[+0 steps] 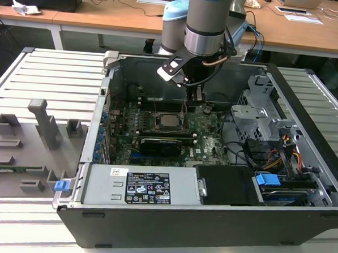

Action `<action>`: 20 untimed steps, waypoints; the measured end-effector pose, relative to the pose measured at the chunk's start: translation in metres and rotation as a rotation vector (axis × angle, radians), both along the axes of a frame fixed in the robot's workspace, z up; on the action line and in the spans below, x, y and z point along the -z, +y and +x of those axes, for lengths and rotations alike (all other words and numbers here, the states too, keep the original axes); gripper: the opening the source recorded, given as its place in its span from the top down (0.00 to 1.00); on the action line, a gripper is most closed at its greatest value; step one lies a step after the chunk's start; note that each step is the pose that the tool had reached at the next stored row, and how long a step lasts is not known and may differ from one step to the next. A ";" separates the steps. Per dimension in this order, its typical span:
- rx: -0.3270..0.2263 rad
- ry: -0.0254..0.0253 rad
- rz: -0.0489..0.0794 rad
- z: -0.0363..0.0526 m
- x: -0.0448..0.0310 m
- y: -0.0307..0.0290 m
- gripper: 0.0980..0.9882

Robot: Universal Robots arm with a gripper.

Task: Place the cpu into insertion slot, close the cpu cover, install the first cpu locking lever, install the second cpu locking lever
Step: 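Close the cpu cover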

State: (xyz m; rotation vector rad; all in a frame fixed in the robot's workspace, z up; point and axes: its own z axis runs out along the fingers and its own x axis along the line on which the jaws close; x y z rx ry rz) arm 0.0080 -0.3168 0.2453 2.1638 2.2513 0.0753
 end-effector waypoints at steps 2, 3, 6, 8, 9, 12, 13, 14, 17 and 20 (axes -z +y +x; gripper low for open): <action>0.000 0.0000 0.000 -0.0016 0.0001 0.0000 0.99; 0.000 0.0001 0.000 -0.0021 0.0001 0.0000 0.99; 0.000 0.0000 0.000 -0.0045 0.0004 0.0000 0.99; 0.000 0.0000 0.000 -0.0059 0.0007 0.0000 0.99; 0.000 -0.0001 0.000 -0.0068 0.0011 0.0000 0.99; 0.000 0.0001 0.000 -0.0083 0.0030 0.0000 0.99; 0.000 0.0005 0.000 -0.0086 0.0042 0.0000 0.99; 0.000 0.0015 0.000 -0.0094 0.0062 -0.0001 0.99; 0.000 0.0018 0.000 -0.0194 0.0098 -0.0004 0.99; 0.000 0.0018 0.000 -0.0322 0.0138 -0.0004 0.99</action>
